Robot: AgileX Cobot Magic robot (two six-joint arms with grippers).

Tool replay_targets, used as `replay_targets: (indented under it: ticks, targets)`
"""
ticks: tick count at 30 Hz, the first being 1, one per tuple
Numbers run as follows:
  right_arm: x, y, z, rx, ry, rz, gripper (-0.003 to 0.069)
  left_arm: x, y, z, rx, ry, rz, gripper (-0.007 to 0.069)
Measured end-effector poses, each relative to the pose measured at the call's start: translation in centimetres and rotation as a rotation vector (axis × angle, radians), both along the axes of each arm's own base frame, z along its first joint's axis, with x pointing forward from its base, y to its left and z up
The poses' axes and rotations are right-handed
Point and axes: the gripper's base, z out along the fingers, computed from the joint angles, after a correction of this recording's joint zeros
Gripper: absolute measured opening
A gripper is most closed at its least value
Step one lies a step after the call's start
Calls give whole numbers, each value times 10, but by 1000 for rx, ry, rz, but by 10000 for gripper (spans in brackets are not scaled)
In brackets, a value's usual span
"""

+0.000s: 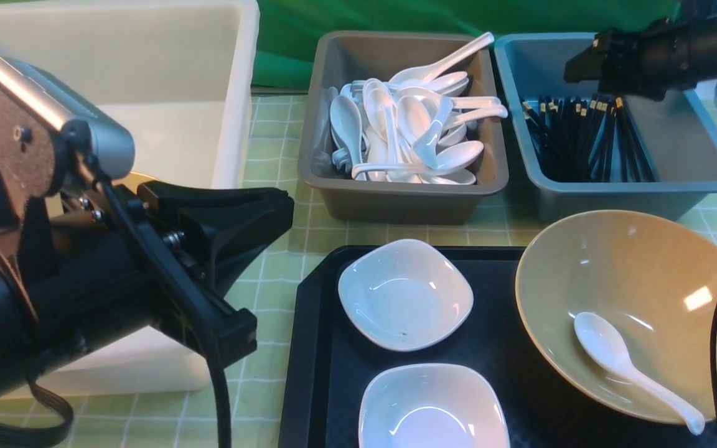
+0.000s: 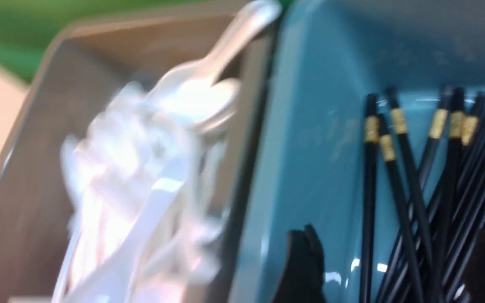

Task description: On green table put chopsticks spoon bowls plates into blue grey white boxes.

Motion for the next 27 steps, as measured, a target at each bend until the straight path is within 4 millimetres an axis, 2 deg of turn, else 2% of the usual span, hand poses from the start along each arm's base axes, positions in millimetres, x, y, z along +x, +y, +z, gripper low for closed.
replay_targets:
  ticks: [1, 2, 4, 6, 7, 10, 11, 13, 16, 17, 18, 20, 21, 22, 23, 26, 27]
  targets:
    - [-11, 2, 16, -61, -21, 74, 503, -1, -1, -1, -7, 16, -11, -2]
    - [-17, 4, 24, -85, -23, 116, 504, -2, -1, -1, -8, 25, -18, -2]
    - [-46, 9, 57, -180, -16, 238, 506, -6, -4, -4, 2, 62, -68, -2]
    - [-56, 11, 65, -226, 3, 281, 505, -7, -5, -4, 6, 74, -87, -2]
    - [-77, 17, 80, -291, 56, 352, 505, -9, -6, -4, 9, 86, -109, -2]
    - [-103, 30, 91, -393, 160, 431, 505, -9, -8, 5, 1, 72, -125, -2]
    - [-116, 43, 95, -441, 190, 432, 505, -9, -8, 18, -11, 40, -129, -2]
    - [-124, 51, 95, -459, 207, 436, 505, -9, -8, 27, -20, 17, -131, -2]
    - [-152, 78, 72, -498, 326, 479, 505, -11, -8, 46, -16, -27, -153, -2]
    - [-162, 84, 57, -515, 393, 484, 505, -12, -8, 48, -10, -22, -161, -2]
    - [-165, 86, 53, -525, 413, 489, 505, -12, -8, 48, -4, -20, -164, -2]
    - [-179, 88, 29, -547, 521, 478, 505, -13, -8, 46, 21, 7, -174, -2]
    - [-187, 87, 11, -555, 600, 476, 505, -13, -7, 44, 45, 22, -173, -2]
    - [-188, 87, 9, -555, 611, 474, 505, -13, -6, 42, 59, 25, -174, -2]
    - [-197, 84, -8, -565, 685, 475, 505, -13, -4, 40, 83, 41, -165, -2]
    - [-206, 79, -29, -569, 775, 473, 505, -12, -3, 38, 101, 58, -149, -2]
    - [-206, 79, -30, -569, 779, 472, 505, -12, -3, 38, 100, 60, -148, -2]
